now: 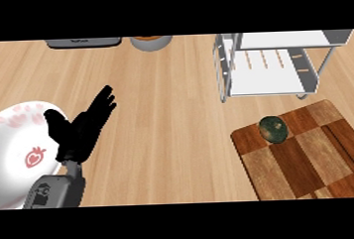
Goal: Pick the bell pepper from the cutting board and place it in the tiered basket
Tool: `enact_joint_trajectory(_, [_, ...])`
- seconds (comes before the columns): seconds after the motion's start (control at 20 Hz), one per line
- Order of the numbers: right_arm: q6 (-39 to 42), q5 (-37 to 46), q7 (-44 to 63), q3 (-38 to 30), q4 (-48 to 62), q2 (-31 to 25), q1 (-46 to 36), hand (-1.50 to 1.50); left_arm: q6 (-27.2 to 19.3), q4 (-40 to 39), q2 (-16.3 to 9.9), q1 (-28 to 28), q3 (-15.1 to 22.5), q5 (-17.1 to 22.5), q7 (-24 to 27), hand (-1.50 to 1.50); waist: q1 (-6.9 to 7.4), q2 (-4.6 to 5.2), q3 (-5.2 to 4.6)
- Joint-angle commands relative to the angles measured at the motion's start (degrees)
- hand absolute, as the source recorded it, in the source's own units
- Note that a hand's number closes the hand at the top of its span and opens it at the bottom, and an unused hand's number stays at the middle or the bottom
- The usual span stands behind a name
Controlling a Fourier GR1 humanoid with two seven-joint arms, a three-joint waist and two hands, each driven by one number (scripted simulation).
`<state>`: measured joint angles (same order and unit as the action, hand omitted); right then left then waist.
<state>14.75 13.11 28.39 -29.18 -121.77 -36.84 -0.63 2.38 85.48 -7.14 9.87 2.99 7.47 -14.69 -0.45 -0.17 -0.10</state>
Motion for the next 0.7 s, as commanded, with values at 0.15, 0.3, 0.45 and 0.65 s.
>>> enact_joint_trajectory(0.15, [2.2, 0.4, 11.9, 5.7, 3.5, -6.7, -15.8, 1.5, 1.7, 1.4, 0.3, -0.4, 0.8, -0.2, -0.6, 0.0, 1.02, 0.21, 0.05])
enact_joint_trajectory(0.3, [4.5, 0.1, 12.2, 7.7, 10.2, -11.1, -22.7, 1.5, 1.6, -1.1, 1.1, 1.2, 0.0, -0.1, 0.3, 0.0, 1.03, 0.27, 0.05])
enact_joint_trajectory(0.45, [4.0, 0.9, 16.4, 12.5, 19.5, -13.3, -33.7, 1.5, 1.4, 1.7, 1.4, -0.5, 1.4, -0.6, -0.2, 0.0, 2.43, 0.43, 0.01])
enact_joint_trajectory(0.65, [-3.7, 7.9, 13.9, 19.9, 28.9, -5.6, -40.6, 1.5, 0.4, -3.3, 2.9, 1.1, 1.9, -2.8, 2.9, 0.0, 2.64, 0.75, 0.01])
